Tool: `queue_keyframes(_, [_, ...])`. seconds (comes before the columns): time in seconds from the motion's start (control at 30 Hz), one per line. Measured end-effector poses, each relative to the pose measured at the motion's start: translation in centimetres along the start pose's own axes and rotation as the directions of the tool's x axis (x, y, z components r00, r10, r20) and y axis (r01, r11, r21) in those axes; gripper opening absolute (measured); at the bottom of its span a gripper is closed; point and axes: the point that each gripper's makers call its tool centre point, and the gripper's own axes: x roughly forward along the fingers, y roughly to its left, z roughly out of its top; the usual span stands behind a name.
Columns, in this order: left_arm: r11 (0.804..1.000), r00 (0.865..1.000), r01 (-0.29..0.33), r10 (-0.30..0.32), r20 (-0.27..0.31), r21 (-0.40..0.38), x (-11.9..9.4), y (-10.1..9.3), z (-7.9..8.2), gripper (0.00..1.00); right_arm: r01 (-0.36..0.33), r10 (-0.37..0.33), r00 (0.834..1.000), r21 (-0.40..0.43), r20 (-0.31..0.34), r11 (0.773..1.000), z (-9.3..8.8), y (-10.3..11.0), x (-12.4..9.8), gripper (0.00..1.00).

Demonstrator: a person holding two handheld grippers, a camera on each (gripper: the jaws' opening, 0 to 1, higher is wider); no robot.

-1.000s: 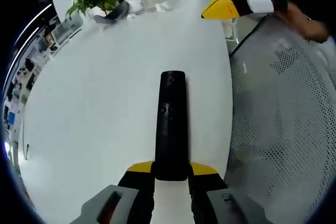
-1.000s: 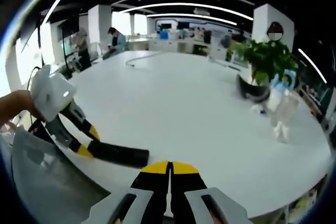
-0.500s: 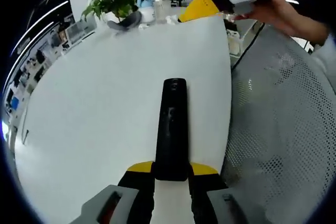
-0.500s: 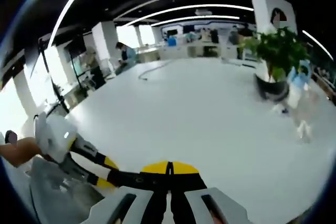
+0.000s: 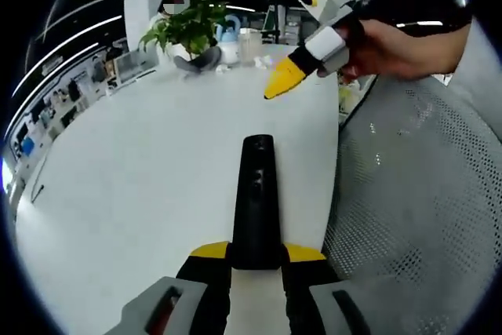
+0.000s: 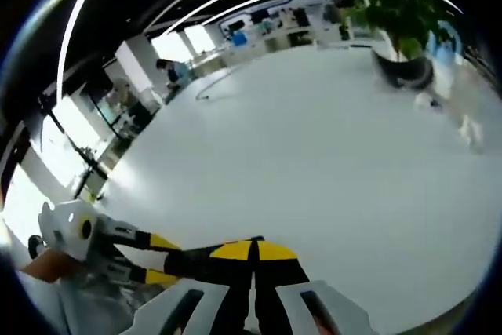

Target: Press the specified remote control buttons in sequence, fully releasing each button before pressing the next.

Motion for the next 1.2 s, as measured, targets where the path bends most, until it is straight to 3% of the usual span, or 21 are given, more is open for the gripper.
queue_keyframes(0.2, [0.999,0.999,0.034,-0.034,0.016,0.016,0.0,-0.6,0.1,0.24,-0.021,0.023,0.997,0.021,-0.071,1.0,-1.4,0.2,0.5,0.0])
queue_keyframes(0.47, [0.995,0.996,0.089,-0.09,0.019,0.037,0.1,-1.2,0.2,0.24,-0.011,0.015,0.997,0.052,-0.079,0.999,-1.4,-0.4,0.4,0.0])
queue_keyframes(0.67, [0.992,0.993,0.118,-0.12,0.024,0.054,0.3,-1.8,0.5,0.24,-0.027,0.048,0.983,0.118,-0.177,0.993,-3.4,-0.1,1.1,0.0])
queue_keyframes(0.87, [0.992,0.992,0.12,-0.121,0.04,0.031,0.2,-1.8,0.6,0.25,-0.025,0.056,0.975,0.149,-0.213,0.988,-4.0,0.0,1.1,0.0])
queue_keyframes(1.2, [0.992,0.991,0.125,-0.125,0.054,0.007,0.2,-2.0,0.7,0.25,-0.011,0.034,0.974,0.102,-0.223,0.995,-4.4,-0.2,1.4,0.0])
